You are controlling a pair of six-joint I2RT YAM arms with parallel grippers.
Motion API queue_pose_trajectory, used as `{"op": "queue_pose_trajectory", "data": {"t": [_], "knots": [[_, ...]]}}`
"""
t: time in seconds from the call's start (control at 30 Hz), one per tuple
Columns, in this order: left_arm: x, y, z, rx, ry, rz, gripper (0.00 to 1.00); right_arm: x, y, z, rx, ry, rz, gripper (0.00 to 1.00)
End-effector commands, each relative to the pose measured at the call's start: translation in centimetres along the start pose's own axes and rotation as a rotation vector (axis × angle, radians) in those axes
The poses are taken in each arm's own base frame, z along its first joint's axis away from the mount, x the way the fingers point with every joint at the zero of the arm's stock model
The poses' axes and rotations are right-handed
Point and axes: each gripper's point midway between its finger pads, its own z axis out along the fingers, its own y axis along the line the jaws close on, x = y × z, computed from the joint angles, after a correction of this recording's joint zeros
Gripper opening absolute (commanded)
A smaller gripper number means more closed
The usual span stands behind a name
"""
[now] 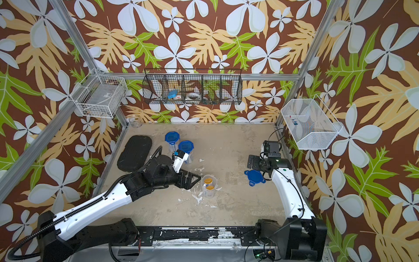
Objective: Pack away toiletry kits
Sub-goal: Pick up the lid from the center of the board.
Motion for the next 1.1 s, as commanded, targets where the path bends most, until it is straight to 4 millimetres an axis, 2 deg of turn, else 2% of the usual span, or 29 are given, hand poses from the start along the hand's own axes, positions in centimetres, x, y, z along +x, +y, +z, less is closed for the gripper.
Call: {"op": "queue_pose_trajectory", "data": {"t": [0.0,0.13,0.3,0.37,0.53,0.73,0.83,0.97,1.07], "knots": [[-1.3,-2.0,-0.2,0.087,-0.026,0.035,1.00,0.8,-2.4,1.7,0.067,0.064,0.015,1.00],[-2.0,-3.0,-0.5,0.128,-0.049,0.063,1.00,1.3,-3.3,4.6,0.078,0.144,0.015,1.00],[-1.9,-4.2,-0.2,0.196,-0.038,0.085,0.99,2.6,-2.6,8.2,0.015,0.308,-0.070,0.96],[-2.1,-4.5,-0.2,0.210,-0.034,0.090,0.99,2.9,-2.8,8.9,0.021,0.325,-0.080,0.96],[-2.3,-5.1,-0.3,0.234,-0.029,0.094,1.00,3.8,-3.6,9.8,0.058,0.352,-0.112,0.97],[-2.1,-5.2,0.6,0.247,-0.005,0.087,1.00,6.0,-2.1,10.1,-0.004,0.409,-0.152,0.97],[-2.3,-5.4,0.7,0.252,-0.008,0.089,1.00,6.3,-1.0,10.0,-0.003,0.414,-0.192,0.97],[-2.2,-5.2,0.7,0.247,-0.005,0.088,1.00,7.5,-1.0,10.2,0.037,0.451,-0.238,0.97],[-2.2,-5.4,0.4,0.255,-0.014,0.084,1.00,7.5,-1.4,10.2,0.065,0.456,-0.249,0.97]]}}
